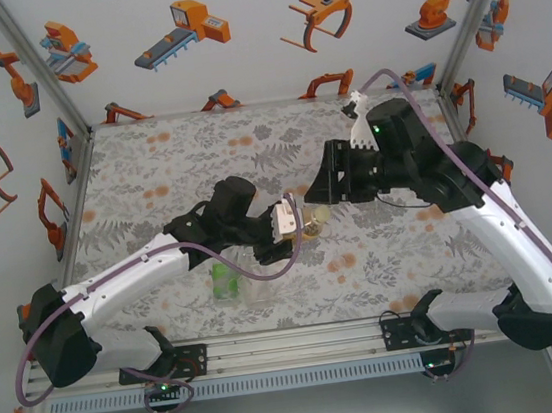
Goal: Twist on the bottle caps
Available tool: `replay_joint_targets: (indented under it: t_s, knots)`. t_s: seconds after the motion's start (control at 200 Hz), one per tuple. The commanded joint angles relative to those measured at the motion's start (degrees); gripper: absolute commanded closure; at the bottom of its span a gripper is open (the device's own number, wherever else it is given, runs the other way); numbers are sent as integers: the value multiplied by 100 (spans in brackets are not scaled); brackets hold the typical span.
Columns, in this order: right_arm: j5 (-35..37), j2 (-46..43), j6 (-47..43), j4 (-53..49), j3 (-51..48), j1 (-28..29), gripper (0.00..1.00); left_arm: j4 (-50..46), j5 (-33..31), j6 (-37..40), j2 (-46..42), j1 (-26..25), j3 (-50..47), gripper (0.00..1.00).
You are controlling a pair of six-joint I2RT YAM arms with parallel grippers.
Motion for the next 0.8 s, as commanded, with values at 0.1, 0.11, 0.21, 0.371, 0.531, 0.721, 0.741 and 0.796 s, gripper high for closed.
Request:
replay_joint_targets:
  t_s: [0.1,0.11,0.21,0.371,0.531,0.721,0.741,0.796]
  knots:
    - [-1246,-491,-3354,291,-197,35,44,132,356,109,-165,-32,157,100]
    - [-1279,-502,-3425,306,-215,35,44,132,362,114,-163,-32,162,100]
    - [-2049,-747,-4907,354,-470,35,45,130,431,124,-178,-32,153,100]
    - [-2444,-792,-6632,-6,-537,35,44,129,578,102,-200,-32,151,100]
    - [-2201,-504,-7379,-515,-298,38,44,91,721,106,-208,-38,170,100]
    - [-2333,-421,-7505,-454,-360,36,46,51,734,125,-219,-41,183,100]
    - [-2346,-433,-7492,-418,-380,35,46,49,733,125,-218,-39,182,100]
    - [-2396,-461,-7452,-331,-434,35,47,49,733,123,-218,-41,183,100]
